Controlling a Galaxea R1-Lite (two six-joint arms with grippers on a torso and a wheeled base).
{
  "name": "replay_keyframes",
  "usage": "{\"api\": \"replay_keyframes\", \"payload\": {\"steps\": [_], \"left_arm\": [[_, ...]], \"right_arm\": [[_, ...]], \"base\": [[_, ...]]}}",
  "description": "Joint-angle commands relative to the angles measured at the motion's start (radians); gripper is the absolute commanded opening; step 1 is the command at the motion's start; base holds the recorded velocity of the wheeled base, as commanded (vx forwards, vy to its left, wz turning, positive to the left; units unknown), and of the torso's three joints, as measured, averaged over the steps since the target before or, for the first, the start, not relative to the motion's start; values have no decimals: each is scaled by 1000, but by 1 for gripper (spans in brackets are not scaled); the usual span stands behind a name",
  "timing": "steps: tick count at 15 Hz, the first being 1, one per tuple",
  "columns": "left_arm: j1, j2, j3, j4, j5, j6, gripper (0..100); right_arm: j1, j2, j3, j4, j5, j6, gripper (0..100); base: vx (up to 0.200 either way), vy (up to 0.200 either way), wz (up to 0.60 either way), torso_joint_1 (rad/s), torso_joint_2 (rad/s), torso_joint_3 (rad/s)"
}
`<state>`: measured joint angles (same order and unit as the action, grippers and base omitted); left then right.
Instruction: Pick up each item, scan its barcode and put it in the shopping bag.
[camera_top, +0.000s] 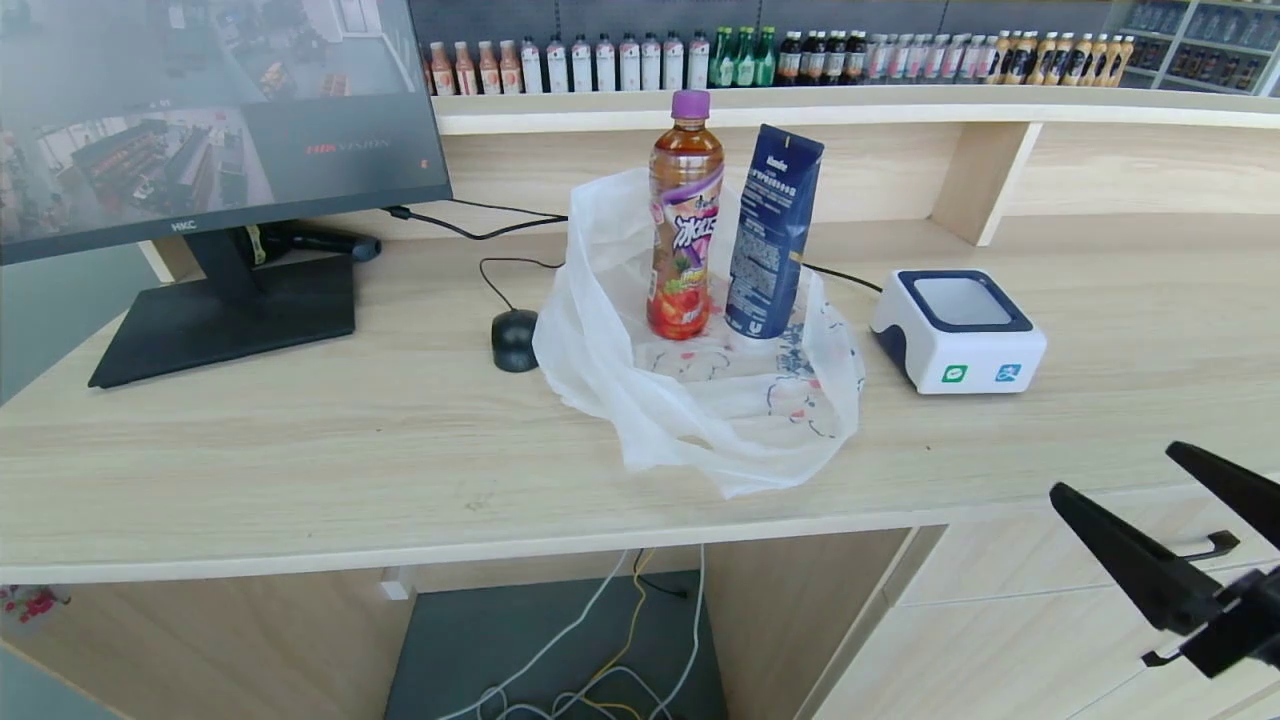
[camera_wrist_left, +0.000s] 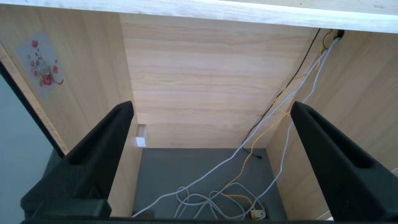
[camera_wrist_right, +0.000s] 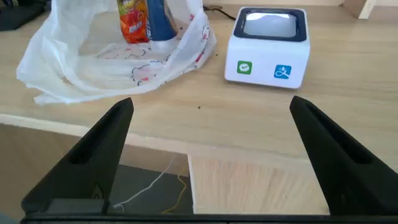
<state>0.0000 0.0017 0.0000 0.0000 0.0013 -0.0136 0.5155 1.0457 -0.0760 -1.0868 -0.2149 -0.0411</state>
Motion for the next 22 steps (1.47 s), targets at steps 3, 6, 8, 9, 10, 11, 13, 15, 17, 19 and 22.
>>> {"api": "replay_keyframes", "payload": {"steps": [3, 6, 8, 9, 10, 11, 13, 15, 17, 19, 22], "left_arm": [[2, 0, 0, 0, 0, 0, 100], [0, 0, 0, 0, 0, 0, 100], [0, 0, 0, 0, 0, 0, 100], [0, 0, 0, 0, 0, 0, 100], [0, 0, 0, 0, 0, 0, 100], [0, 0, 0, 0, 0, 0, 100], [0, 0, 0, 0, 0, 0, 100], [0, 0, 0, 0, 0, 0, 100], [0, 0, 0, 0, 0, 0, 100], [0, 0, 0, 0, 0, 0, 100], [0, 0, 0, 0, 0, 1, 100]], "right_arm": [[3, -299, 76, 266, -1, 29, 100], [26, -653, 74, 700, 12, 4, 100], [49, -903, 71, 973, 100, -59, 100], [49, -957, 71, 1029, 143, -74, 100], [49, -980, 68, 1058, 181, -82, 100], [49, -981, 65, 1062, 204, -82, 100], [47, -966, 62, 1067, 293, -79, 100], [-8, -880, 62, 1067, 285, -57, 100], [-120, -800, 62, 1067, 284, -74, 100], [-256, -794, 62, 1073, 287, -95, 100], [-476, -825, 59, 1079, 289, -95, 100]], "base": [[0, 0, 0, 0, 0, 0], [0, 0, 0, 0, 0, 0], [0, 0, 0, 0, 0, 0], [0, 0, 0, 0, 0, 0], [0, 0, 0, 0, 0, 0], [0, 0, 0, 0, 0, 0], [0, 0, 0, 0, 0, 0], [0, 0, 0, 0, 0, 0], [0, 0, 0, 0, 0, 0], [0, 0, 0, 0, 0, 0], [0, 0, 0, 0, 0, 0]]}}
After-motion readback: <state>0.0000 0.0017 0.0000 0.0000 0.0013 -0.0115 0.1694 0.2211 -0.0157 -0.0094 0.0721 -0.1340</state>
